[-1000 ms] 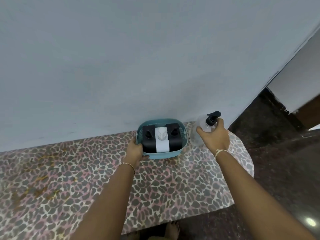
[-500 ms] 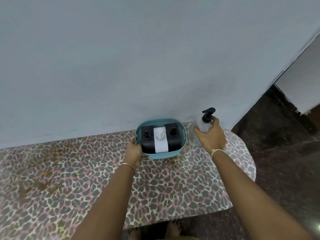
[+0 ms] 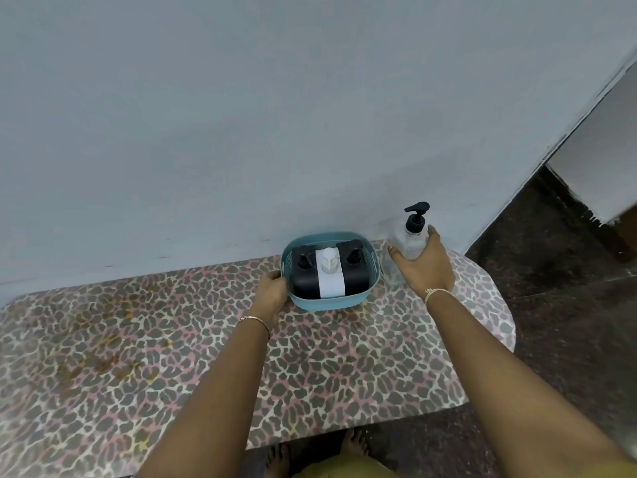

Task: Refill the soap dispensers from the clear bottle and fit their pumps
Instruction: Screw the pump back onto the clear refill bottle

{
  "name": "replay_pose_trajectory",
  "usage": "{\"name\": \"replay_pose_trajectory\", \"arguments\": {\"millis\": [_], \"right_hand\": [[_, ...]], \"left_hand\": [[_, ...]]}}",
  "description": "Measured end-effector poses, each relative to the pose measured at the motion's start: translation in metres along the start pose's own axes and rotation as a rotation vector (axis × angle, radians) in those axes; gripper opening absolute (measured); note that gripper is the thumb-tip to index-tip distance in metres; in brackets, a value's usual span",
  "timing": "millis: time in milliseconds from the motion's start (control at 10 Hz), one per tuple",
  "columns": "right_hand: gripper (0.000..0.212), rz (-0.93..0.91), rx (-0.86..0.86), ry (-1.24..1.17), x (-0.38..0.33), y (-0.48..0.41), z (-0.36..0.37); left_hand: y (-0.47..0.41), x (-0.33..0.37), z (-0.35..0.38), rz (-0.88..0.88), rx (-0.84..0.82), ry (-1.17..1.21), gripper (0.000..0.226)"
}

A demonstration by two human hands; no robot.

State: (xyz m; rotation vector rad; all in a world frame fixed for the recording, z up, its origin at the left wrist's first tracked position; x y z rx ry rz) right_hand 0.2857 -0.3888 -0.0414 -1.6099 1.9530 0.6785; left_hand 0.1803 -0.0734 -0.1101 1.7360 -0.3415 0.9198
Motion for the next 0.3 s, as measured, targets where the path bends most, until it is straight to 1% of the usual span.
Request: {"name": "replay_pose_trajectory", "arguments": {"millis": [100, 200, 300], "right_hand": [[0.104, -0.008, 0.031, 0.026, -0.009, 0.010, -0.004], [0.107, -0.033, 0.084, 0.060, -0.017, 0.023, -0.008], [0.105, -0.077, 0.158, 0.106, -0.032, 0.046, -0.011]], "left_hand": [[0.006, 0.008, -0.008, 0.025, 0.012, -0.050, 0.027], [0.011, 0.022, -0.023, 0.126, 0.070, -0.191, 0.054], [0.024, 0.034, -0.040, 0.226, 0.129, -0.329, 0.061]]}}
Point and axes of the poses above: each hand's wrist, its own y-axis away from the middle knuckle, its own z-axis out of the palm, x = y × z, the point moved 10 cm from there along -y, towards the middle knuckle, and after that the axes turned 5 degrees about -z, right-handed, at the moved point
